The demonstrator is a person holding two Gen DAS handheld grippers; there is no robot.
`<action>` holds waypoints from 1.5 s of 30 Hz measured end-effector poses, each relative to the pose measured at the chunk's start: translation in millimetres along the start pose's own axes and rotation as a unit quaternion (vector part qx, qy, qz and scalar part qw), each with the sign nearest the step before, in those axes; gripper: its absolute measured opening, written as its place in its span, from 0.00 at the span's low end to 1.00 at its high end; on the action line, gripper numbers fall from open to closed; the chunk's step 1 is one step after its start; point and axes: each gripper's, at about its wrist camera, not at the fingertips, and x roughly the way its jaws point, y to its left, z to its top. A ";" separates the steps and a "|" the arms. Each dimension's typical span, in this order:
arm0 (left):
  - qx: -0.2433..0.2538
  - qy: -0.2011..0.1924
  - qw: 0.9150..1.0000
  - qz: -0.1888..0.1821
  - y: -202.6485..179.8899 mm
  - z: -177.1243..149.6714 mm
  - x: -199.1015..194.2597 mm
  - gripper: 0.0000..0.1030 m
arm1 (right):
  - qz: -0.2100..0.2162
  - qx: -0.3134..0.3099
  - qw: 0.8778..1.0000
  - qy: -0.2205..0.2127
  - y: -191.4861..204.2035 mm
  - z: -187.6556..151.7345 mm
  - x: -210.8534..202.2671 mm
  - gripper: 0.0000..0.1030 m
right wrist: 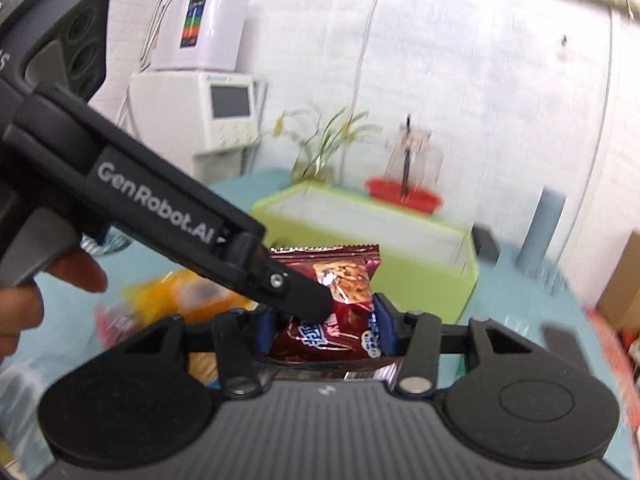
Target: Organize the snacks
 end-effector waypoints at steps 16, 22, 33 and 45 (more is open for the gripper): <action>-0.038 0.008 0.997 0.074 88.1 91.6 121.4 0.48 | 0.031 0.057 0.997 0.039 -81.6 32.1 165.8 0.65; -0.015 -0.018 0.998 0.058 60.5 72.2 78.1 0.56 | -0.004 0.058 0.998 -0.013 -93.8 20.3 83.2 0.90; -0.003 0.049 0.998 -0.043 -9.9 -31.3 57.3 0.60 | -0.058 0.165 0.984 0.027 -85.1 -87.2 -50.8 0.91; -0.012 0.146 0.989 -0.030 -28.9 -95.0 88.9 0.34 | -0.003 0.196 0.975 0.100 -39.6 -136.6 -54.9 0.75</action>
